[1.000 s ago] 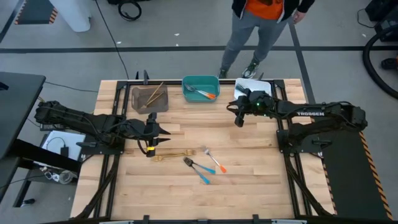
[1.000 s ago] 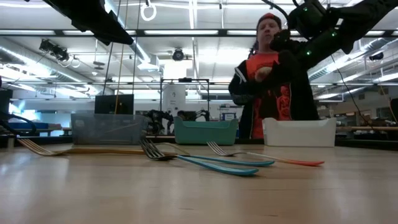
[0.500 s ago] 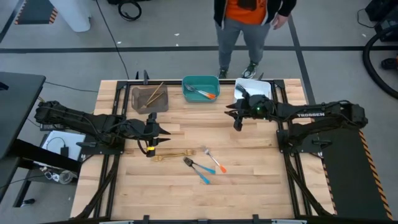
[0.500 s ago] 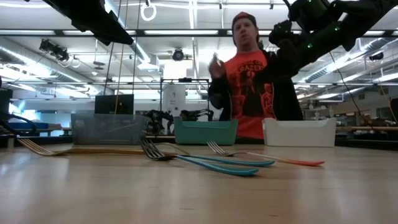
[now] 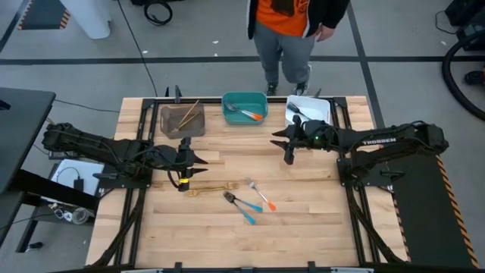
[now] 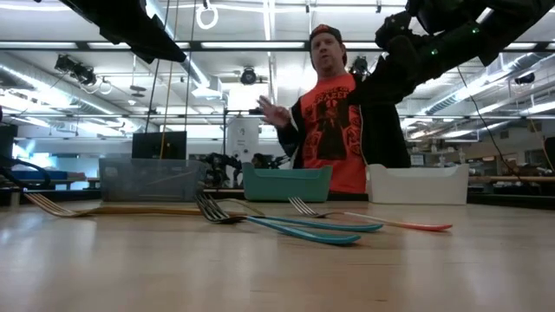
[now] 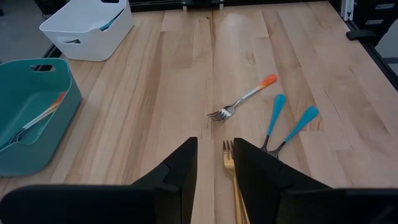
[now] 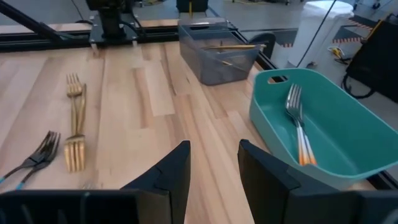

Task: Sort silverware by color (type)
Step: Put the orange fork into the blue bin

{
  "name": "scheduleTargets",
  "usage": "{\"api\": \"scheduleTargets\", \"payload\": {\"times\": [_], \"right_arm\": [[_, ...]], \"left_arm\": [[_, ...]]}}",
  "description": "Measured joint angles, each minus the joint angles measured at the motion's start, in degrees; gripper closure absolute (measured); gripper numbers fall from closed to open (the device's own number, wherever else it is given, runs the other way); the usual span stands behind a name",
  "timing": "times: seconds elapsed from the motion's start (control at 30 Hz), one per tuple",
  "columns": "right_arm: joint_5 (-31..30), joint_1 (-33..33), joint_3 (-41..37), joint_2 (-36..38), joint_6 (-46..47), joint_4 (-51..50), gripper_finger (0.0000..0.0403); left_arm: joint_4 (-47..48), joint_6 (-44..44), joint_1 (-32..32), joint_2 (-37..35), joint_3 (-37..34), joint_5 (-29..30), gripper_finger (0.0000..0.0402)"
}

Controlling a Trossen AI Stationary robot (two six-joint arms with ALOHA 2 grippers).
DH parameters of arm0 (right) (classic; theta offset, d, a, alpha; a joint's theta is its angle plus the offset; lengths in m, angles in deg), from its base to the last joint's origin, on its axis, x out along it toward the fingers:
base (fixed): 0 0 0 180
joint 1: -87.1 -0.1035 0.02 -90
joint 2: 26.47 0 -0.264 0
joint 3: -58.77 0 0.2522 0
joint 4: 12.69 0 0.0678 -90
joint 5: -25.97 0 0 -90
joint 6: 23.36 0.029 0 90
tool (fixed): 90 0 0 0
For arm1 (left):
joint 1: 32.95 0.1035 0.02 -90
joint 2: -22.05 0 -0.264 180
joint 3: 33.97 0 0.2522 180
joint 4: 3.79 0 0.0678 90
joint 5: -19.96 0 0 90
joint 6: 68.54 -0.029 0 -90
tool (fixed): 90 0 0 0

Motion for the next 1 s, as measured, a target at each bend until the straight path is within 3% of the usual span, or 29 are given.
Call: {"api": "scheduleTargets", "payload": {"times": [0.53, 1.0], "right_arm": [[-1.66, -5.99, 0.0, -1.28, 2.57, 5.35, 0.0263], [-4.46, -11.47, -0.01, -16.41, 3.73, 20.8, 0.0263]], "left_arm": [[-0.07, 0.07, 0.0, 0.0, 0.0, 0.01, 0.029], [-0.15, 1.65, 0.0, 0.0, 0.0, -0.01, 0.029]]}}
